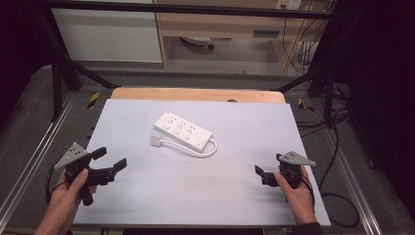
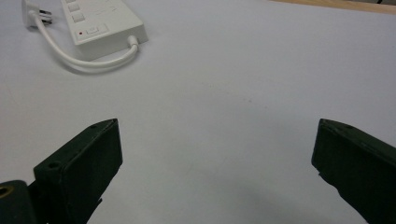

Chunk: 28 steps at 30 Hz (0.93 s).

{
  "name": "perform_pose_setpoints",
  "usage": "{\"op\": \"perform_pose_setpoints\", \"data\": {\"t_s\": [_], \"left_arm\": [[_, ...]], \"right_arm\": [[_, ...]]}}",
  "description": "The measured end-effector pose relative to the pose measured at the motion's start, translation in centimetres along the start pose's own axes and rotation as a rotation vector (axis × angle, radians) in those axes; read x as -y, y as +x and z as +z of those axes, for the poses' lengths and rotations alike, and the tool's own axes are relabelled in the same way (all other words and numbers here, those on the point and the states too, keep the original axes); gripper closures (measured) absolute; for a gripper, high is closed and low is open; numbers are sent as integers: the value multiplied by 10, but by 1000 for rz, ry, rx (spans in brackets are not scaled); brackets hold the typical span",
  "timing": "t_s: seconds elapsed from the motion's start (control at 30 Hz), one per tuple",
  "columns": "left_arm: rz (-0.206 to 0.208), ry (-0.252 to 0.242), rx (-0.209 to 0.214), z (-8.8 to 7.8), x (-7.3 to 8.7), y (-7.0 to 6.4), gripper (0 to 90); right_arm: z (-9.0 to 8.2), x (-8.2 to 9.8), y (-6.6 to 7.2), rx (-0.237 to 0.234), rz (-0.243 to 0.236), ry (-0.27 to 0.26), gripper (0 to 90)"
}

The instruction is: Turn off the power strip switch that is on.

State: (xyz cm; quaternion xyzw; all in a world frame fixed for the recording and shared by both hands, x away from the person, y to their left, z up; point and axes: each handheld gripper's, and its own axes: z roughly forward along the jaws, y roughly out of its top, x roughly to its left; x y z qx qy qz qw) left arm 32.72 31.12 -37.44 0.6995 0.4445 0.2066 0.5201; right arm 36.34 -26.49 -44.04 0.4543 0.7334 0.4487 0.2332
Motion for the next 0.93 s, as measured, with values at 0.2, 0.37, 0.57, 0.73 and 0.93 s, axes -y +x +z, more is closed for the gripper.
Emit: {"op": "perform_pose_setpoints", "data": {"t_s": [0.2, 0.37, 0.57, 0.73, 0.93], "left_arm": [[-2, 28, 3, 6, 16, -1, 68], [-13, 63, 17, 14, 29, -4, 69], [-9, 105, 17, 22, 44, -8, 74], [-1, 126, 12, 26, 51, -13, 79], [31, 159, 26, 32, 55, -22, 79]], "right_arm": [[0, 0, 0, 4, 0, -1, 23], [1, 1, -1, 10, -2, 3, 23], [2, 1, -1, 16, -2, 14, 23], [5, 3, -1, 23, 1, 40, 23], [16, 7, -4, 68, 4, 112, 25]]}}
